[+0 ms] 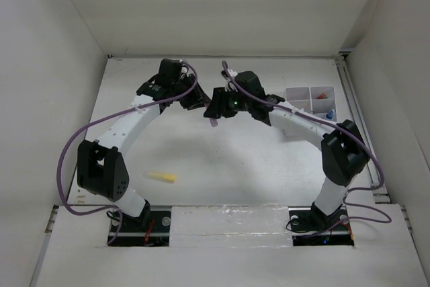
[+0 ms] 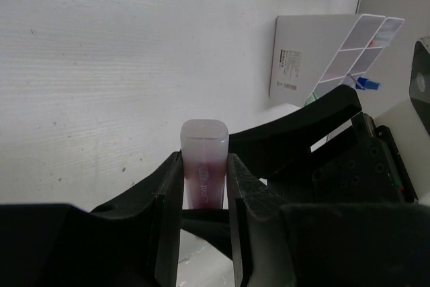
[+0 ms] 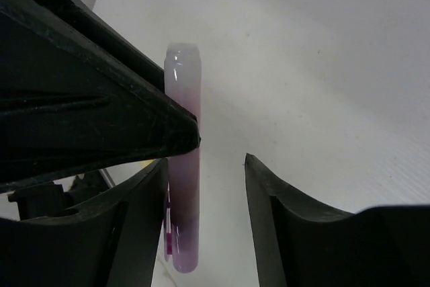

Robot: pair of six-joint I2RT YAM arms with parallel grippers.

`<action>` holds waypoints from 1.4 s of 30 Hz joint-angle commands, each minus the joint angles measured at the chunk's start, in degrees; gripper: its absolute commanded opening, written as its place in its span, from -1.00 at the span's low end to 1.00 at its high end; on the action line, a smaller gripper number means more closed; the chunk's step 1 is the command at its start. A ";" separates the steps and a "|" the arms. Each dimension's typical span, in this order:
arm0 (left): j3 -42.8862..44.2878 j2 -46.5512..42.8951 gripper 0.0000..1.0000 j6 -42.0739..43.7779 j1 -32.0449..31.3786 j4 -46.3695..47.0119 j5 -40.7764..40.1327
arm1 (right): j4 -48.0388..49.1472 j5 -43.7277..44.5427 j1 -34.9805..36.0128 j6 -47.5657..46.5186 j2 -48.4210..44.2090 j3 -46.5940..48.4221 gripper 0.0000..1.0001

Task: Sort the stationery into containers
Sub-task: Pick up the stationery from the center of the board, then place the stationery in the storage box.

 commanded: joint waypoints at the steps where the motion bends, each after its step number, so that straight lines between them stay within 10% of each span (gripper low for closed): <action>1: 1.51 -0.62 -1.00 1.65 0.14 -1.00 1.84 | 3.98 0.22 1.63 1.89 0.70 2.50 0.06; 7: 1.51 -0.09 -1.00 2.18 0.14 -1.01 0.17 | 3.45 -0.92 2.17 2.42 0.70 3.03 -0.97; 14: 5.55 1.84 -0.95 2.80 2.60 -2.23 -1.06 | -0.24 -0.58 2.17 5.40 -2.63 2.50 -1.00; 17: 10.72 3.86 -0.21 3.32 2.60 -4.95 -3.34 | -3.66 1.71 0.42 8.74 -4.22 2.50 -1.00; 18: 12.14 3.86 0.61 3.32 2.60 -5.66 -3.96 | -4.54 2.24 -0.20 11.45 -5.27 2.50 -1.00; 19: 13.54 4.73 0.99 3.32 2.60 -6.36 -5.27 | -7.16 2.85 -0.99 13.04 -5.28 2.50 -1.00; 34: 16.37 7.47 1.00 4.99 2.60 -14.19 -11.78 | -31.53 13.93 -16.09 33.53 -25.92 -6.10 -1.00; 42: 14.43 8.08 1.00 6.22 2.60 -13.67 -10.55 | -31.27 2.52 -31.13 34.16 -35.42 -17.69 -1.00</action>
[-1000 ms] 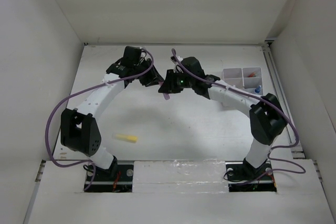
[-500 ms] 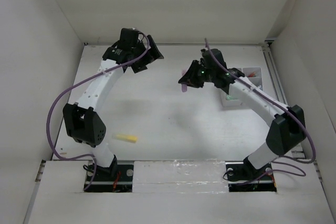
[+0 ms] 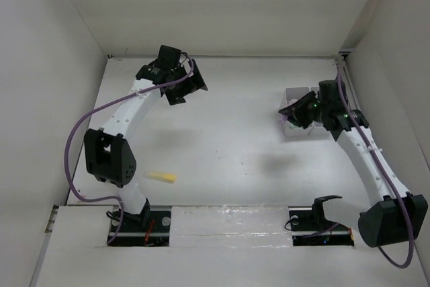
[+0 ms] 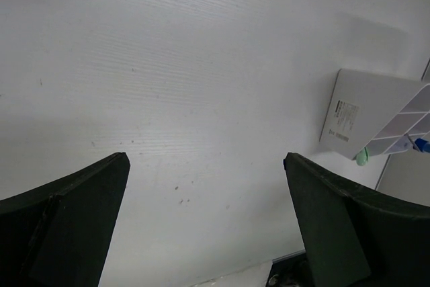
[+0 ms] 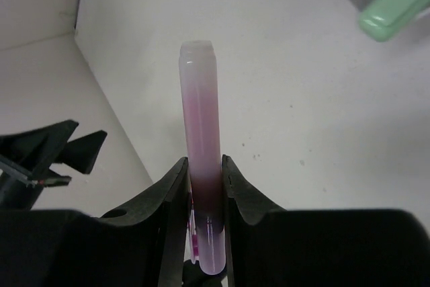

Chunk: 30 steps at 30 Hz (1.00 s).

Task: Sort the stationery into containers
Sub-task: Place the stationery in the storage box.

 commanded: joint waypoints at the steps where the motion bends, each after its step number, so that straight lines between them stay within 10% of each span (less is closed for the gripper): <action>1: -0.08 0.04 1.00 2.00 -0.03 0.15 1.05 | -1.67 -6.78 -4.89 1.17 -2.29 -3.57 -1.00; 9: -0.08 0.57 1.00 2.01 -0.03 0.67 1.58 | 3.59 -14.85 -17.20 1.17 -7.66 -12.36 -1.00; 30: -0.08 1.09 1.00 2.01 -0.03 -0.47 1.15 | 23.20 -24.89 -18.96 10.84 -2.74 -22.74 -1.00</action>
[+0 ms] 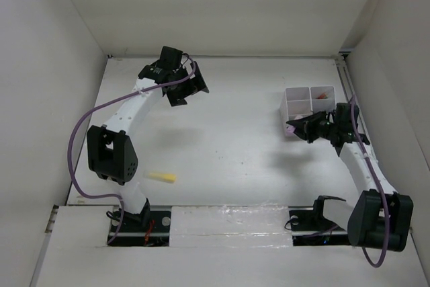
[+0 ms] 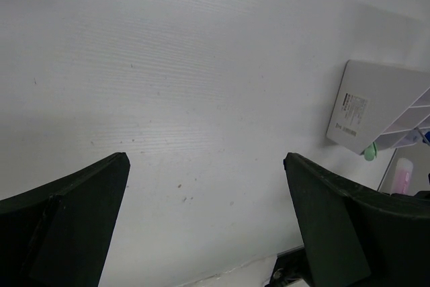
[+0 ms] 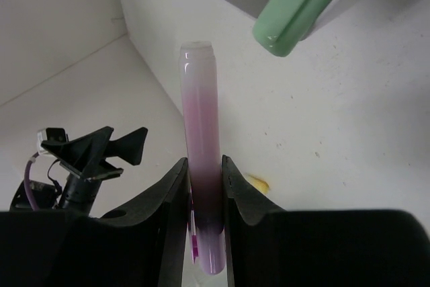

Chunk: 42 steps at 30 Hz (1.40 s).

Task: Sort the stationery into containers
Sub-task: Place the stationery in the storage box.

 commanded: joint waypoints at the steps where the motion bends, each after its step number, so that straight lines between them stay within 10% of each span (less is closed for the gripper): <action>1: -0.01 -0.59 1.00 0.83 -0.03 -0.51 -0.39 | 5.21 -2.62 -0.58 2.82 0.11 -0.86 -1.00; 42: -2.83 -2.17 1.00 1.88 3.49 0.02 0.32 | 8.10 -2.09 -7.17 -0.44 8.10 -2.09 -0.84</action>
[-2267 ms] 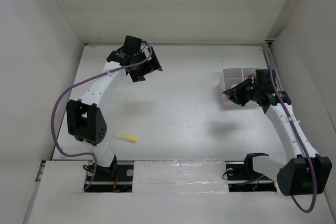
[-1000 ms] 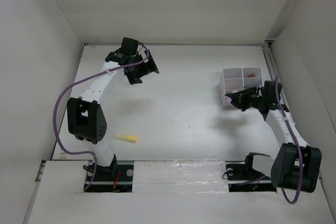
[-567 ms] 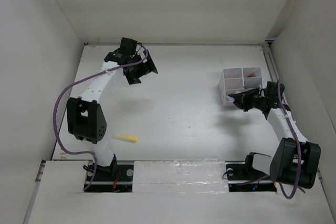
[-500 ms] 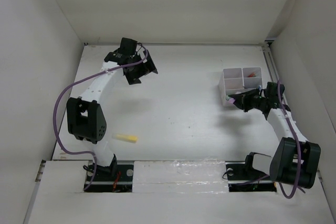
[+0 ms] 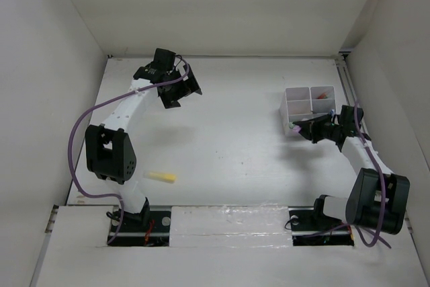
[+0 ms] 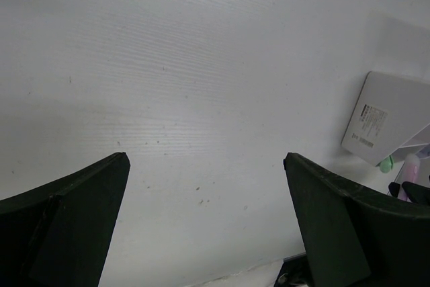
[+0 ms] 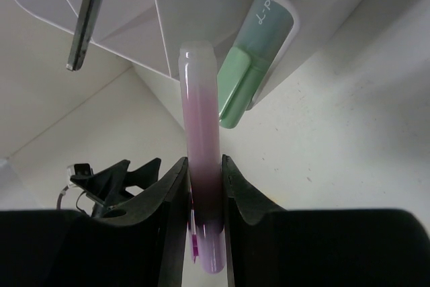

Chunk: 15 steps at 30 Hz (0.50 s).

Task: Sort the stationery into containers
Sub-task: Place the stationery in the storage box.

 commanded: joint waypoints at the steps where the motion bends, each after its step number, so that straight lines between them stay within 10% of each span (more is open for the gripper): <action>1: -0.46 -2.17 1.00 0.83 0.10 -0.01 0.08 | 3.63 -0.72 -0.79 -0.55 -0.03 -0.25 -0.79; 15: -0.99 -2.17 1.00 0.83 0.10 -0.01 0.08 | 4.68 -1.25 -1.32 -0.55 0.50 -0.25 -0.40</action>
